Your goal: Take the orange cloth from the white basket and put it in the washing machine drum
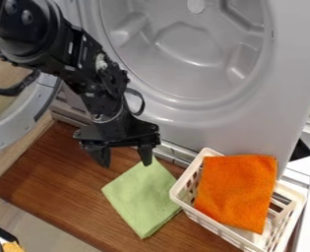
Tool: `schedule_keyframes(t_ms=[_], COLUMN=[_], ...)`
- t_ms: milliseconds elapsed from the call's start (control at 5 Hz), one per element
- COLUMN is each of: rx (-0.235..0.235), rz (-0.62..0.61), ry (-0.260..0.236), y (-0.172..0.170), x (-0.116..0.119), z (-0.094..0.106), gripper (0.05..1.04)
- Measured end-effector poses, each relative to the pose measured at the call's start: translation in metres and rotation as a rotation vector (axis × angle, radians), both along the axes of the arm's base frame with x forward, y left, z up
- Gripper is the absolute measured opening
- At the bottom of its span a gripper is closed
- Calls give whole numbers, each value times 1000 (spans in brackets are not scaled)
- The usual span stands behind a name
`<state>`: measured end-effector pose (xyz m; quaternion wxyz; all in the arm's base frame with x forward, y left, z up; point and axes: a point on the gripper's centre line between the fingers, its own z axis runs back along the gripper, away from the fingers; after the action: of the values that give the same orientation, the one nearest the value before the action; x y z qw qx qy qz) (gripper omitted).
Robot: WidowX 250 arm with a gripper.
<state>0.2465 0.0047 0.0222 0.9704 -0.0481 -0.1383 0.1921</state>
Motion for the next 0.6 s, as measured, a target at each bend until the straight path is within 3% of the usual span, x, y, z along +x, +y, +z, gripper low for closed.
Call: schedule_keyframes(t_ms=[400,600], rx=[-28,-15], rz=[-18,-88], ry=[19,12], y=[-15,-36], x=[-3,4], z=[-5,2], gripper=[999,999])
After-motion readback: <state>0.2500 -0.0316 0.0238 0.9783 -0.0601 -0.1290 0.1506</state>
